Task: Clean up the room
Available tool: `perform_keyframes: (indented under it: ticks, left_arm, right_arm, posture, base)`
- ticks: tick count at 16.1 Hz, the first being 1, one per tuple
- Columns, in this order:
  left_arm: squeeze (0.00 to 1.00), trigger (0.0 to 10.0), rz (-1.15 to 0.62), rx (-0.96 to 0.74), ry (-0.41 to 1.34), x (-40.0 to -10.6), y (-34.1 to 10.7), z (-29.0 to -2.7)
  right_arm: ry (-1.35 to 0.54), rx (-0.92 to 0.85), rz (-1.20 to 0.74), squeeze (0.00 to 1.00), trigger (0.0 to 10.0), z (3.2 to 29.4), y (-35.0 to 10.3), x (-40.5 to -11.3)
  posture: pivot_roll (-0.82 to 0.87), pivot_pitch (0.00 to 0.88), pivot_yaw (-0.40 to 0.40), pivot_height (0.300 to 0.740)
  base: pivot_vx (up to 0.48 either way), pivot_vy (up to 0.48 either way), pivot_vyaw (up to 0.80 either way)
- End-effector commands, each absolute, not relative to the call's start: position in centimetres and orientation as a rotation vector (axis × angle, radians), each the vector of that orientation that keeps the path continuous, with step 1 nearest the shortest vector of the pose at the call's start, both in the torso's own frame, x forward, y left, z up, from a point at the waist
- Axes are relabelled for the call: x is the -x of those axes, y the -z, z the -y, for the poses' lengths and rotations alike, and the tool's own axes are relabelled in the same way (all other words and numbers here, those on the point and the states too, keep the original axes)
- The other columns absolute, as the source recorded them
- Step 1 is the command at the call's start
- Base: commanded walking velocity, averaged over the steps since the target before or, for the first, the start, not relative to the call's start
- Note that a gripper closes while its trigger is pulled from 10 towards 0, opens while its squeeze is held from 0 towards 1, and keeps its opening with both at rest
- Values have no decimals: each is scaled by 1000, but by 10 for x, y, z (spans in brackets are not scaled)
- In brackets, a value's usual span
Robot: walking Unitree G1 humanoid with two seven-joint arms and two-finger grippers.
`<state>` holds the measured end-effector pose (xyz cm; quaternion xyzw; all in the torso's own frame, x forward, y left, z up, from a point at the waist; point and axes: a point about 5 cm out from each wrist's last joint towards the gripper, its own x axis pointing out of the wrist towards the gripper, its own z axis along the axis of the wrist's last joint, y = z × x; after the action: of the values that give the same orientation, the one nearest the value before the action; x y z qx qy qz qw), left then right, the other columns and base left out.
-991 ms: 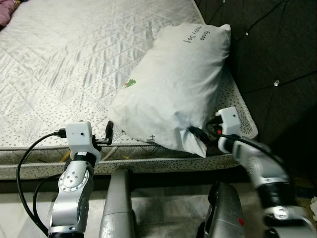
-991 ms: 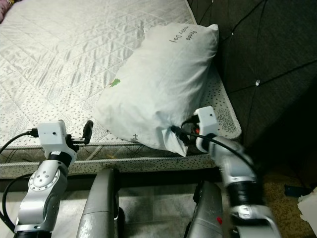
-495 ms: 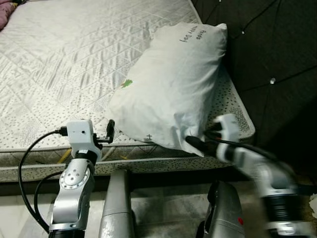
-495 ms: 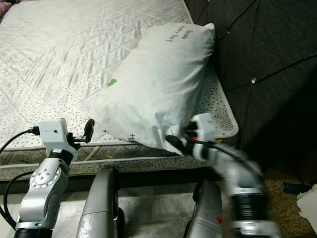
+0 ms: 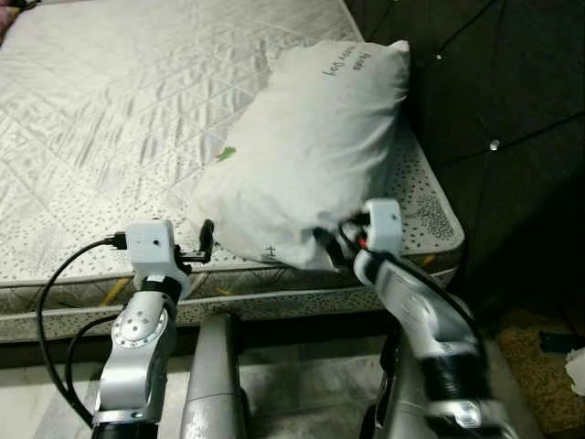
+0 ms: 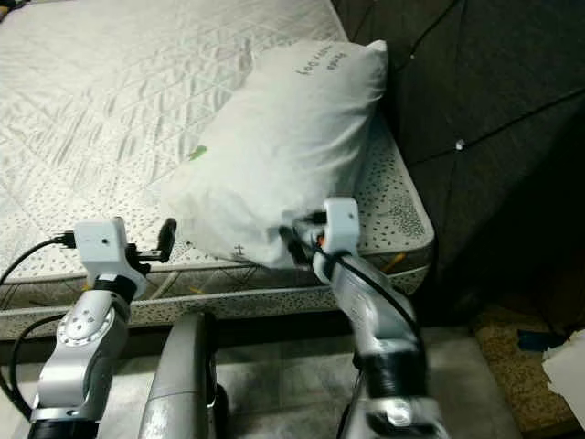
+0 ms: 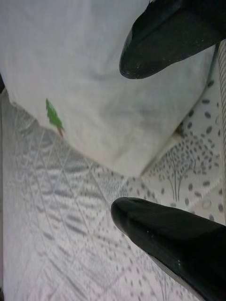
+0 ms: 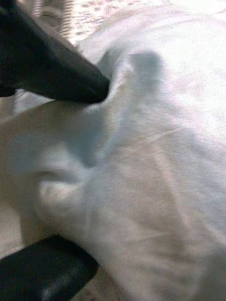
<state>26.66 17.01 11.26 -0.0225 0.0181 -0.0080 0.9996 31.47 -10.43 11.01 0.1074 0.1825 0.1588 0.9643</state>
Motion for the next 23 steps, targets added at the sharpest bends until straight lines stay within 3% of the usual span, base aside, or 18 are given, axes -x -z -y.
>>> perform_keyframes:
  ticks: [1,5,17,20,23]
  left_arm:
    - [0,10000,-47,40,0,-267,-110,-173]
    - [0,10000,-37,42,-7,-267,-111,-173]
    - [0,10000,-1,59,-27,-283,-113,-171]
    - [0,10000,9,63,-28,-287,-115,-169]
    - [0,10000,14,66,-27,-289,-114,-167]
  right_arm:
    - [-299,-228,-325,0,0,102,-118,-321]
    - [-276,-273,-265,0,0,88,-131,-335]
    - [-191,-284,-239,0,0,106,-125,-351]
    - [-106,-206,-180,0,0,143,-139,-370]
    - [44,-139,-81,0,0,204,-177,-391]
  posture:
    - [17,78,47,526]
    - [32,67,38,526]
    - [14,4,37,526]
    - [5,2,35,526]
    - [-3,3,36,526]
  base:
    - [0,0,0]
    - [0,0,0]
    - [0,0,0]
    - [0,0,0]
    - [0,0,0]
